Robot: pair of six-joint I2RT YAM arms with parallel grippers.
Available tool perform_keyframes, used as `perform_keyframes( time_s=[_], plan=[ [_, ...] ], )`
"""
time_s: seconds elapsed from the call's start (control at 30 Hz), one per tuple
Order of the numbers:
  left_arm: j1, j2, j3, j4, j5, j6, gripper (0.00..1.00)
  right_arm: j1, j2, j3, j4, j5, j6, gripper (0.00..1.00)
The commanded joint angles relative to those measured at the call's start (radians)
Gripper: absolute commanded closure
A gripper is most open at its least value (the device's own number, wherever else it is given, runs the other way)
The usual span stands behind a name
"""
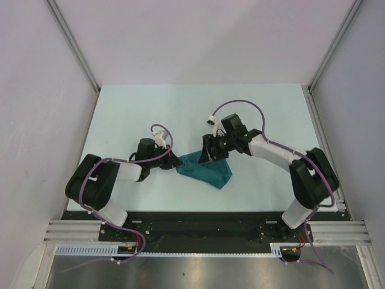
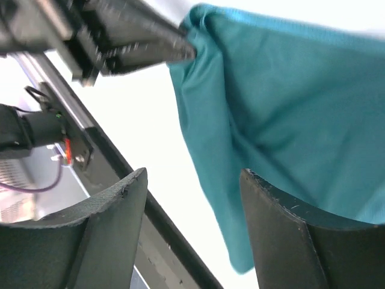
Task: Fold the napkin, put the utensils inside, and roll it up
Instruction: Roll the napkin with the utensil
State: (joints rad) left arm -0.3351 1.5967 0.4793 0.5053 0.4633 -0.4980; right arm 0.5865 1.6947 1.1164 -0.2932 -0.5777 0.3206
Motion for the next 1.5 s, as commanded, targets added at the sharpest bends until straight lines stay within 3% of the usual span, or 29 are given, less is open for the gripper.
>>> perform_keyframes(
  time_s=[0.0,0.27,0.7,1.2,1.47],
  plan=[
    [0.015,0.006,-0.002,-0.054,-0.006,0.012,1.0,0.045,-0.128,-0.076,-0.095,0.163,-0.028,0.32],
    [0.016,-0.006,0.002,-0.065,0.001,0.021,1.0,0.134,-0.164,-0.179,-0.075,0.266,-0.02,0.31],
    [0.016,-0.012,-0.004,-0.054,0.02,0.019,1.0,0.191,-0.113,-0.142,-0.063,0.413,-0.106,0.31],
    [0.016,0.0,-0.004,-0.051,0.041,0.016,1.0,0.249,-0.115,-0.101,-0.049,0.472,-0.192,0.28],
    [0.016,0.006,-0.002,-0.044,0.048,0.007,1.0,0.246,-0.112,-0.079,-0.043,0.475,-0.276,0.21]
  ],
)
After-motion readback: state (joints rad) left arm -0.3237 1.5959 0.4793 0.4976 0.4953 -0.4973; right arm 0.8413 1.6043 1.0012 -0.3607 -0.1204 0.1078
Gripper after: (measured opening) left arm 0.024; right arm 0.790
